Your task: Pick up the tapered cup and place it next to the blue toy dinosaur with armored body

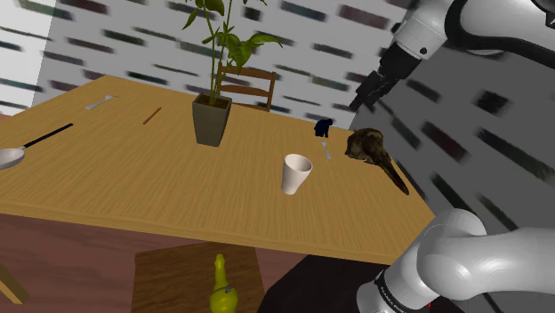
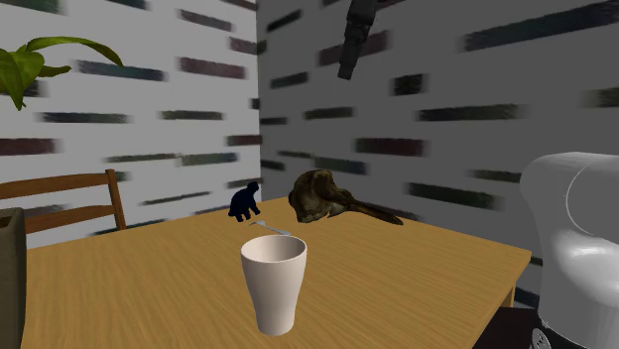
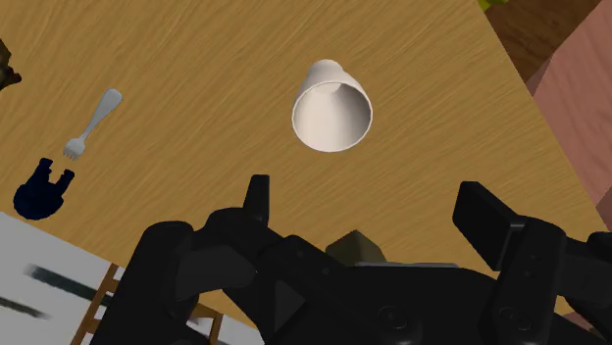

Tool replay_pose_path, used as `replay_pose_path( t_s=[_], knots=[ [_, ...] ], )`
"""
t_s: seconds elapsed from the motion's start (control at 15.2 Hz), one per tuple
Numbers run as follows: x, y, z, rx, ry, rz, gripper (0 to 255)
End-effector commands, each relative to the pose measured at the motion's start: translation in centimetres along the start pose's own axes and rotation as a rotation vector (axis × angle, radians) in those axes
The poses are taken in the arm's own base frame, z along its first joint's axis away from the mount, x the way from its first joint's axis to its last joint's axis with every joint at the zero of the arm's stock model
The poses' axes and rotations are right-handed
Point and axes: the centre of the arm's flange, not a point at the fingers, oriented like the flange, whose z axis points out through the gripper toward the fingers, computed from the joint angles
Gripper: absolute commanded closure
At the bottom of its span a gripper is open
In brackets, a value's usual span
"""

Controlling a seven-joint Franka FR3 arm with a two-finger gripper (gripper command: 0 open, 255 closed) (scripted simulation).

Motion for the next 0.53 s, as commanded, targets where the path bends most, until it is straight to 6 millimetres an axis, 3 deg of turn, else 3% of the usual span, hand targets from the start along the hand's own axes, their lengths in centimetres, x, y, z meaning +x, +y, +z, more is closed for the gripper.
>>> replay_pose_path(
  t_s=[0.0, 0.46],
  knots=[
    [0.0, 0.0, 0.0, 0.0, 0.0, 0.0, 0],
    [3.0, -3.8, 8.7, -0.063, -0.069, 0.023, 0]
  ],
)
